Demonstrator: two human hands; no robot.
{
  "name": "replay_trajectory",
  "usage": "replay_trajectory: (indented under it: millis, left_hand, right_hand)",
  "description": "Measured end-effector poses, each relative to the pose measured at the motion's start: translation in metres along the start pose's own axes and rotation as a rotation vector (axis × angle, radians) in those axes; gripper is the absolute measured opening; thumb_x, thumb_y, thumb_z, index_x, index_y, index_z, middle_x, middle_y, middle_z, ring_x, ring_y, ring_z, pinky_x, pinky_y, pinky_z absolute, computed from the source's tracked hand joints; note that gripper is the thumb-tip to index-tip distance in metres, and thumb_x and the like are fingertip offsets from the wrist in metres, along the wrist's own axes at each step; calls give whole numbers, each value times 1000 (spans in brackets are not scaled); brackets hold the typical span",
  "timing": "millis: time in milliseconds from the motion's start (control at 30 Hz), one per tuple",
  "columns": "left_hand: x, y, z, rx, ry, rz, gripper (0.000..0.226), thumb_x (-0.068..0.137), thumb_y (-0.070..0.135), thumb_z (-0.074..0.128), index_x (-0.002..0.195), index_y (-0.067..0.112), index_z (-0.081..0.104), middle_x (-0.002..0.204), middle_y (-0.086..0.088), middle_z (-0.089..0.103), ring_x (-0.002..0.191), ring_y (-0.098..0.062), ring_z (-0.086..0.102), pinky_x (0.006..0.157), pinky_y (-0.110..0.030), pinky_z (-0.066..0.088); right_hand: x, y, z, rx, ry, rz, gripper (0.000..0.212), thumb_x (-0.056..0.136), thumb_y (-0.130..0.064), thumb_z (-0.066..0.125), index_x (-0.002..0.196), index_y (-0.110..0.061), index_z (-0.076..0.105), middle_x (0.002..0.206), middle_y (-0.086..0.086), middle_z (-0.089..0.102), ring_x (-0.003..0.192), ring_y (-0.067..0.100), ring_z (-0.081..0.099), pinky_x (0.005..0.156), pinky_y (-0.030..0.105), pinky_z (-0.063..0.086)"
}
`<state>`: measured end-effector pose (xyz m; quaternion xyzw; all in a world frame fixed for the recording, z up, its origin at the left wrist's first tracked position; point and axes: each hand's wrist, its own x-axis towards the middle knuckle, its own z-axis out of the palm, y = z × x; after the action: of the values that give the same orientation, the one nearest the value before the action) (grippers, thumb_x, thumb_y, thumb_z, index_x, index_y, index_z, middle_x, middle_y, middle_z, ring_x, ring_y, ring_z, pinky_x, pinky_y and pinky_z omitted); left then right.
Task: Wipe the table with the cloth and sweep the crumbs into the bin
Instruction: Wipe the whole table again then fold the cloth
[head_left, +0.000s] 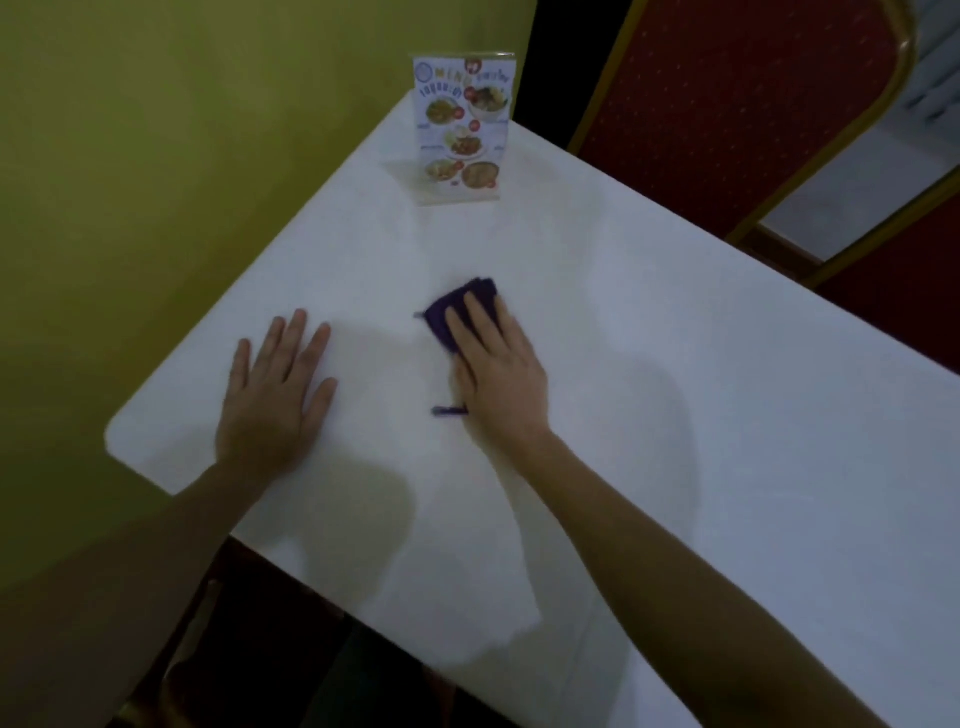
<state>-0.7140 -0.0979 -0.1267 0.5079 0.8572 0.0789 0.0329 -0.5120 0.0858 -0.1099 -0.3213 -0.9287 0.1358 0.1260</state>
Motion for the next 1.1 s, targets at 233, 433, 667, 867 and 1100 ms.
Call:
replay_trajectory:
  millis: [233,433,667,867,1100]
  left_hand:
    - [-1,0,-3,8,-29,12,62,100,45,23,157,20,24,165,-7,19,152,-26,16,122,-51,11]
    - [2,-5,-5,-43,-41,32,63,101,47,22,157,19,23,165,-8,19,153,-25,15,122,-50,14]
    - [-27,-76,-10,-6,115,15,59,102,38,32,153,9,33,161,-12,29,147,-30,30,116,-51,28]
    - [-36,-87,-8,-6,81,-12,63,99,41,33,155,12,30,163,-8,26,148,-28,29,118,-51,23]
    - [-35,-87,-9,-4,78,-1,61,102,41,34,156,14,27,164,-7,24,150,-25,26,119,-50,24]
  right_hand:
    - [-109,35,-33,-87,107,215,45,97,-22,46,142,-14,51,153,8,42,145,28,31,111,45,40]
    - [-42,59,-40,-91,149,679,48,103,-25,37,150,-18,37,160,5,29,150,28,17,117,47,29]
    - [97,-5,4,-20,65,551,52,104,-28,33,154,-16,29,163,7,18,151,29,6,122,36,11]
    - [102,-107,47,-33,-76,127,52,100,-24,42,151,-19,37,160,5,29,150,29,16,120,37,20]
    - [0,-109,40,-38,-90,-167,51,95,-20,58,145,-14,47,154,8,40,146,30,30,116,43,32]
